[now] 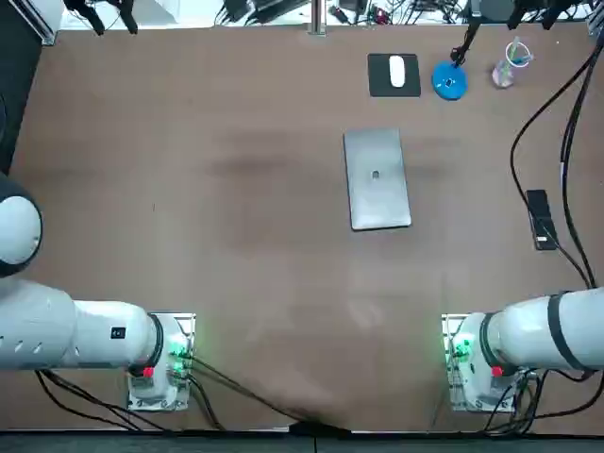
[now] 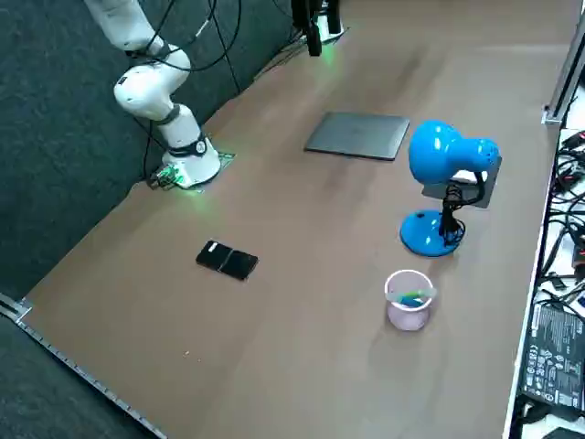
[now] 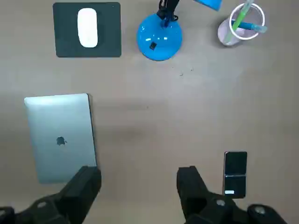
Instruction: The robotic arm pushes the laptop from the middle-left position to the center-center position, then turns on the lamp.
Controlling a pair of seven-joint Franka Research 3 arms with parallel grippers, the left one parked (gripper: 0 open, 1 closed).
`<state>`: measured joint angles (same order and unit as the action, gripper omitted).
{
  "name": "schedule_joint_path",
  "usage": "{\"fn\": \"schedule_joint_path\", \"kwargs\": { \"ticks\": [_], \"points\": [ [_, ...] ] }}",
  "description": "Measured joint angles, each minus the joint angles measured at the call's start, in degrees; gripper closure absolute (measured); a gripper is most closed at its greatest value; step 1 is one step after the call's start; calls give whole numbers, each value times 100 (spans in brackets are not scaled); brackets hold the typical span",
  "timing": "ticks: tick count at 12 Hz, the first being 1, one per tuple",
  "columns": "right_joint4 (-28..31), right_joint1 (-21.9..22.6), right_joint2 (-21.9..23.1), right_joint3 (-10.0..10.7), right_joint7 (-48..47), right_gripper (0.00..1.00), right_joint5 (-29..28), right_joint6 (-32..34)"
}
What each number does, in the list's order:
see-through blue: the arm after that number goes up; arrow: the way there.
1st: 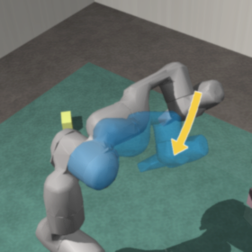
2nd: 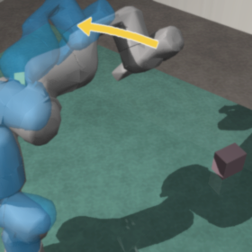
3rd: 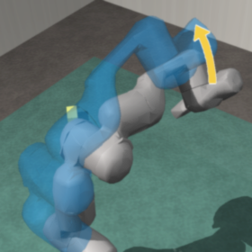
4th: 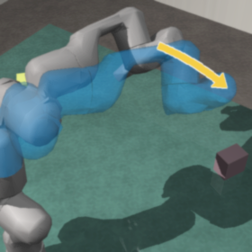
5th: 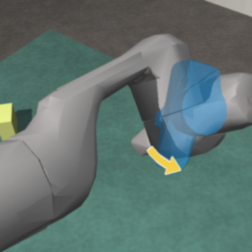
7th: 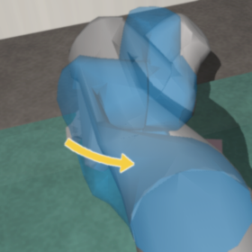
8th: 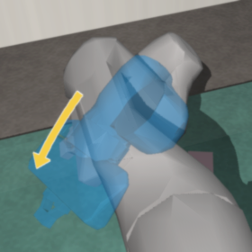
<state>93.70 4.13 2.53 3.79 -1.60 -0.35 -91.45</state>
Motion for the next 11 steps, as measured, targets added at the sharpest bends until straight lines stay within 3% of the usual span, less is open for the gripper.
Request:
{"fn": "schedule_joint_path", "kwargs": {
  "ticks": [11],
  "points": [
    [1, 92, 11, -83, -234, 0, -8, 37]
  ]
}}
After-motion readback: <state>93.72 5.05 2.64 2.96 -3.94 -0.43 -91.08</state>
